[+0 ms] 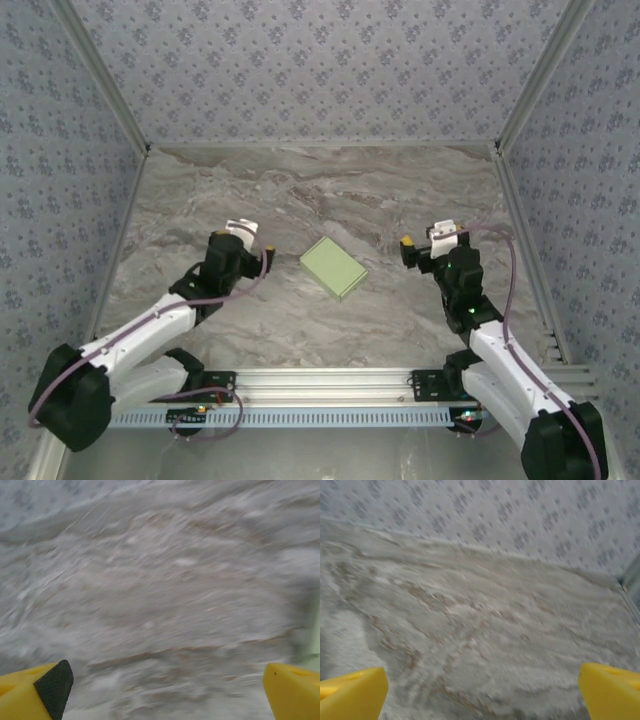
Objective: Fold the paper box
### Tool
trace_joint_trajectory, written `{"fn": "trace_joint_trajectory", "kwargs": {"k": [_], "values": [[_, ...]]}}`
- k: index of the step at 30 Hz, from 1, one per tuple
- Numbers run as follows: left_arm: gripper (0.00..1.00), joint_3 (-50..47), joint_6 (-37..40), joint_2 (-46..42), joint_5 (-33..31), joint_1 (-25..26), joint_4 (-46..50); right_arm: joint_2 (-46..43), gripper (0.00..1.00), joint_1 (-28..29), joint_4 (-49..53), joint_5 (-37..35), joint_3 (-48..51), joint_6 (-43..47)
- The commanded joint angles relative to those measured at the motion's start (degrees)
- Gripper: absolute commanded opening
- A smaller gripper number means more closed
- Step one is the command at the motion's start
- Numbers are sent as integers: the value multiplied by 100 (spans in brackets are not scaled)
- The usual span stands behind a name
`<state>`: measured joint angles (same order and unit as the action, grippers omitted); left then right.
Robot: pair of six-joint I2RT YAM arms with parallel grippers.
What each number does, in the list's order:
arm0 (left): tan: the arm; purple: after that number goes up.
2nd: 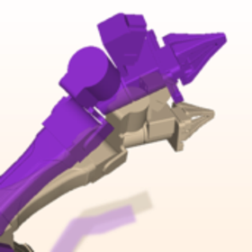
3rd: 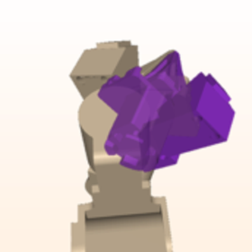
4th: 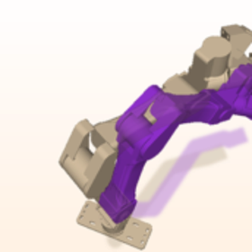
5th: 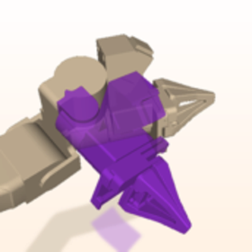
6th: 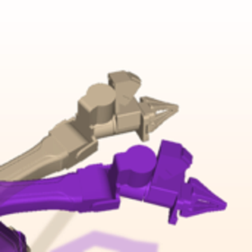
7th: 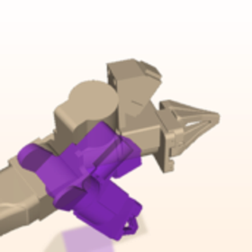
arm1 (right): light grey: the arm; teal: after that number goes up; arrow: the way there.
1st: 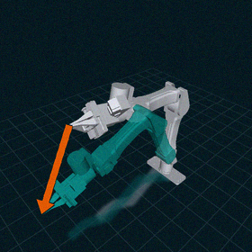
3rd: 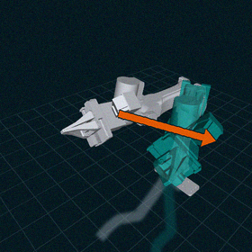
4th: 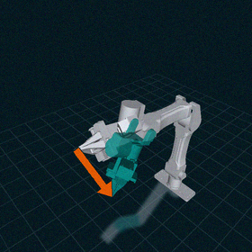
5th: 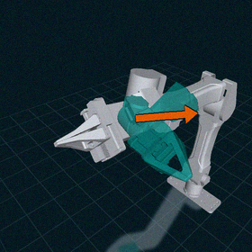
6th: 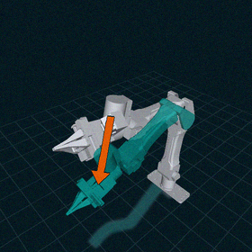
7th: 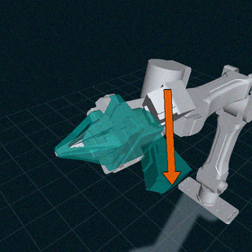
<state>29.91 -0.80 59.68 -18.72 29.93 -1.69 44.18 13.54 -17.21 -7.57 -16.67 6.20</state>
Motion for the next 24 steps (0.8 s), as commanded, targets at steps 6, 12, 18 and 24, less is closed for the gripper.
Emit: {"fn": "trace_joint_trajectory", "kwargs": {"k": [6, 12, 18, 24], "values": [[99, -455, 487, 1060, 1819, -1897, -1908, 1172, 100, -1110, -1753, 220, 546, -515], [99, -672, -136, 1689, 2445, -2762, -3349, 2532, 100, -1283, -2936, 620, 434, -601], [99, -632, -139, 1701, 2693, -2864, -3281, 3730, 100, -1634, -4177, 664, 400, -591], [99, -1088, -38, 1359, 2311, -2633, -3782, 4271, 100, -1594, -4375, 638, 223, -530]]}}
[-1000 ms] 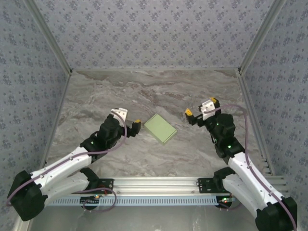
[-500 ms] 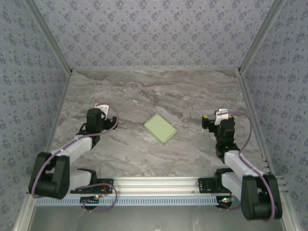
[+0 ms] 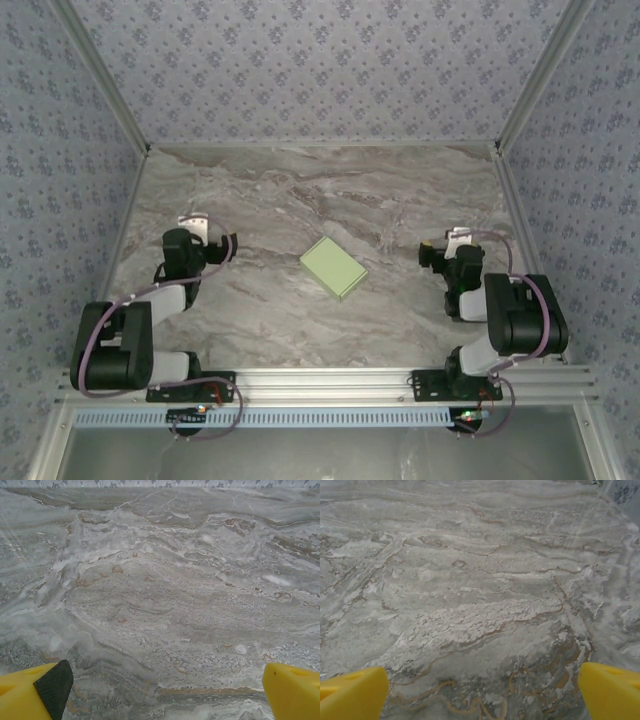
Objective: Fold the paper box
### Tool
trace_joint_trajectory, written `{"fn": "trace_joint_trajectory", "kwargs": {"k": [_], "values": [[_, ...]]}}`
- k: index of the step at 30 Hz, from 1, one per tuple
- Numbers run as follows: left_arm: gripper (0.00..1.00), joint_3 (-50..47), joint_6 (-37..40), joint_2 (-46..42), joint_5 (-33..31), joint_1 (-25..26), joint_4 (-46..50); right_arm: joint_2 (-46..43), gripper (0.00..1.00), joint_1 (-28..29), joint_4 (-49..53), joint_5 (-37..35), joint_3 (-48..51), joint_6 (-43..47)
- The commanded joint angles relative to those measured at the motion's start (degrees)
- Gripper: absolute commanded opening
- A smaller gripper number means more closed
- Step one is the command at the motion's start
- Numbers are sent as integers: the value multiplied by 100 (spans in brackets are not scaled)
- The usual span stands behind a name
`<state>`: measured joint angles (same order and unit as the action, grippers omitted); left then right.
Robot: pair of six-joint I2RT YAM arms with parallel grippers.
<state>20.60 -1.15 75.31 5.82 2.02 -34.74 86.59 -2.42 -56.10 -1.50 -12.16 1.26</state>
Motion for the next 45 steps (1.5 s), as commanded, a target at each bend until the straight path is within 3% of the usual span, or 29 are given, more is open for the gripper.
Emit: {"fn": "trace_joint_trajectory", "kwargs": {"k": [1, 5, 9, 16, 18, 19, 21, 29, 45], "values": [[99, -236, 65, -263, -364, 275, -548, 4, 100, 26, -258, -29, -345, -42], [99, -403, 862, -226, -1022, 661, -879, 12, 100, 27, 156, -76, -528, -62], [99, -195, 847, 161, -665, 400, -1018, 12, 100, 61, 285, 30, -628, 45], [99, -319, 303, 1295, 160, -340, -2474, 12, 100, 197, 449, -43, -708, 178], [99, -101, 361, 1121, 270, -355, -1715, 27, 100, 200, 599, -84, -808, 161], [99, -29, 329, 1238, 332, -375, -1799, 56, 100, 186, 876, -105, -981, 109], [99, 125, 306, 1197, 426, -433, -1435, 60, 100, -104, 922, 397, -992, -54], [99, 243, 115, 1237, -32, -433, -1272, 61, 100, -13, 1004, 234, -1025, 11], [99, 244, 114, 1239, -46, -435, -1271, 59, 100, -10, 1004, 222, -1025, 15]]}}
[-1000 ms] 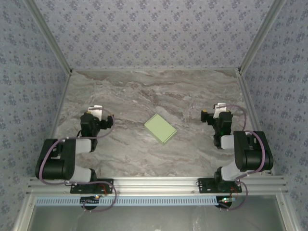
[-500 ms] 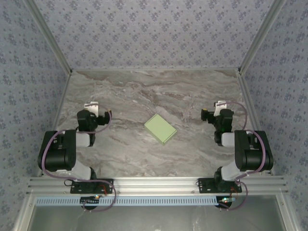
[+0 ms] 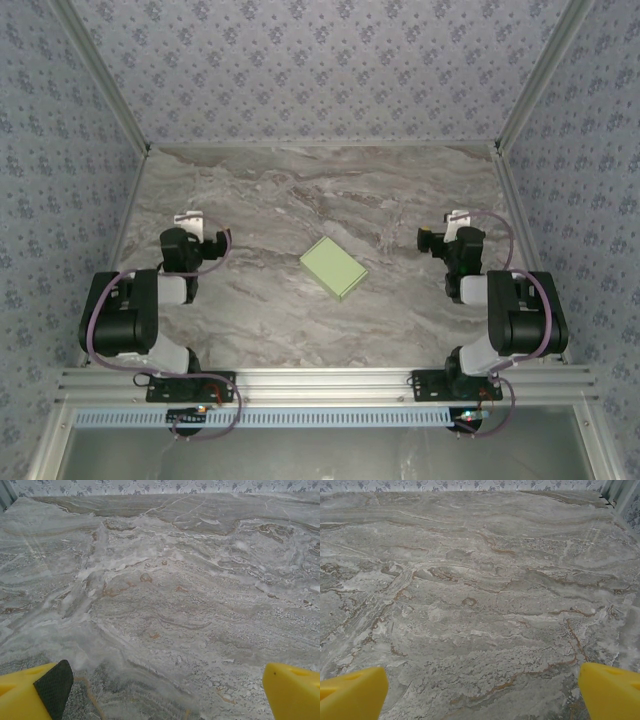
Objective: Fold the paper box
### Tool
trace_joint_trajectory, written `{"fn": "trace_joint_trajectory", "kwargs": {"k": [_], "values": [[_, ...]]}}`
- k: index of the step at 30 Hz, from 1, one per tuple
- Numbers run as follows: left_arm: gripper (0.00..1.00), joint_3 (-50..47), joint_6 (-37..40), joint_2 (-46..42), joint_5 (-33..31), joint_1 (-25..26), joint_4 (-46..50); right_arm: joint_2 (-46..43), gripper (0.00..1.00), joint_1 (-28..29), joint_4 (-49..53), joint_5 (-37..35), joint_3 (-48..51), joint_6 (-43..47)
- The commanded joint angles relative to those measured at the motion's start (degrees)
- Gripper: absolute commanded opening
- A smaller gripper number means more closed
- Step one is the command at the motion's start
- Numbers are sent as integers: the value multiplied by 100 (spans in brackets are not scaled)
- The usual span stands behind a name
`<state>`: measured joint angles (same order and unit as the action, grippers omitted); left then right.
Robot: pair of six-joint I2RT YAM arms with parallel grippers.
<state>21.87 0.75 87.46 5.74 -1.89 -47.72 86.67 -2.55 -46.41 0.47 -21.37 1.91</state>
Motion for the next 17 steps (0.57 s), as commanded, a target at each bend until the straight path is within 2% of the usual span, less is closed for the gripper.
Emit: {"fn": "trace_joint_trajectory", "kwargs": {"k": [1, 17], "values": [[99, 116, -75, 23, -37, -40, 26, 53, 100, 2, 42, 37, -105, -51], [99, 121, -84, 29, -38, -40, 26, 51, 100, 17, 45, 6, -105, -42]]}}
